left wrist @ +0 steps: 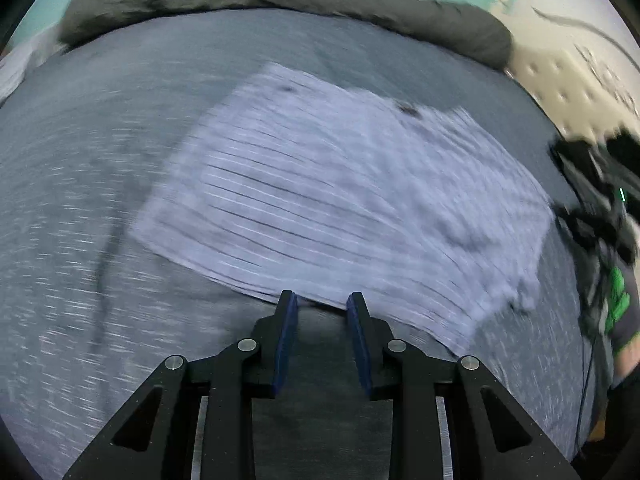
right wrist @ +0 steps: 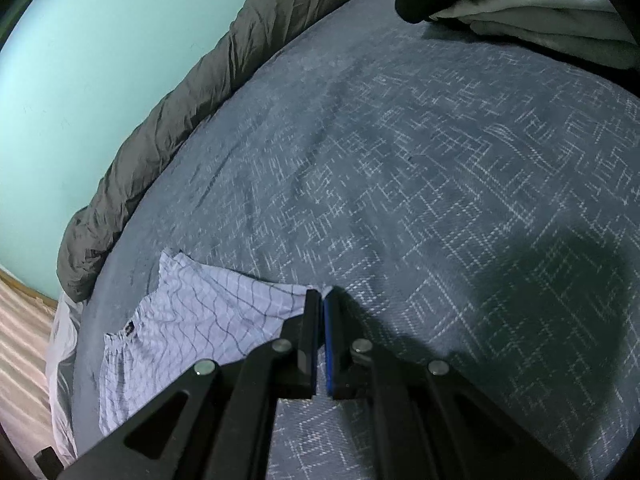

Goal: Fold clothes

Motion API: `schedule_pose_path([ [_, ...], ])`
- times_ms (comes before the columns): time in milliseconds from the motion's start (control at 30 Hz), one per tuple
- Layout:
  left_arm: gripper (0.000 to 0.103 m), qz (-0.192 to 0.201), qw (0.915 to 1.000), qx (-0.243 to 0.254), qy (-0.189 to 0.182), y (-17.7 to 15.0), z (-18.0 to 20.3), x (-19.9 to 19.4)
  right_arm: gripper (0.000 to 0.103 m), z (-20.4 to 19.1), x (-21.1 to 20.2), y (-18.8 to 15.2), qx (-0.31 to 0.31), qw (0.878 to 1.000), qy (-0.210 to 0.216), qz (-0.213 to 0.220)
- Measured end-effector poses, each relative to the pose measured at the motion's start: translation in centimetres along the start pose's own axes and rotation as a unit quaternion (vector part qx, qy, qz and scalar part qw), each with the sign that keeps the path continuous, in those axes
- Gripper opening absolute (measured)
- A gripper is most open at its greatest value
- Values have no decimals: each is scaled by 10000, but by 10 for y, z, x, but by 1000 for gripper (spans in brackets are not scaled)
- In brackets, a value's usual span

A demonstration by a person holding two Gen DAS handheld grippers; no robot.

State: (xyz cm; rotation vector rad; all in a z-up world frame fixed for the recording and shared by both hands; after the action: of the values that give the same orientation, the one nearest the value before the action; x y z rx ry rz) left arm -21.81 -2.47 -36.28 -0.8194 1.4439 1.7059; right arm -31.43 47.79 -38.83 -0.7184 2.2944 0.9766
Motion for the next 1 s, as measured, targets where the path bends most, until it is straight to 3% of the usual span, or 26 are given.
schedule_pose_path([
  [100, 36, 178, 9984, -514, 174, 12, -38, -2, 2, 2, -1, 0, 62, 10000, 20, 11],
  [267, 36, 268, 9916, -1214, 348, 27, -81, 7, 2, 3, -2, 0, 91, 9999, 49, 29],
  [500, 36, 195, 9901, -1374, 221, 34, -89, 29, 2, 3, -2, 2, 136, 9999, 94, 10],
  [533, 32, 190, 9906, -1337, 202, 35, -88, 31, 2, 4, -2, 2, 141, 9999, 100, 7],
  [567, 17, 203, 9911, -1303, 199, 34, -86, 31, 2, 4, -2, 2, 143, 9998, 105, 4],
  [633, 7, 232, 9916, -1260, 199, 33, -84, 29, 2, 4, -2, 2, 146, 9998, 111, -5],
  [800, 5, 379, 9893, -1374, 325, 32, -89, 20, 2, 4, -3, 1, 157, 9998, 128, -5],
  [1000, 5, 202, 9845, -1710, 341, 27, -100, 29, 2, 3, -3, 1, 121, 9999, 95, -3],
])
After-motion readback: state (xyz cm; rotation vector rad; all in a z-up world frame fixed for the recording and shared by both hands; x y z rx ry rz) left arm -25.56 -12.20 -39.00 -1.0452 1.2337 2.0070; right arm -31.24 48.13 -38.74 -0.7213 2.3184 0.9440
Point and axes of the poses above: each gripper's, at about its wrist camera, not at the fingertips, and x roughly the way its jaws point, z to its right, y to its top, the point moved 1 cm from there along x, roughly the way its jaws point, and after that the axes turned 4 degrees about y, right-handed, at the moved point
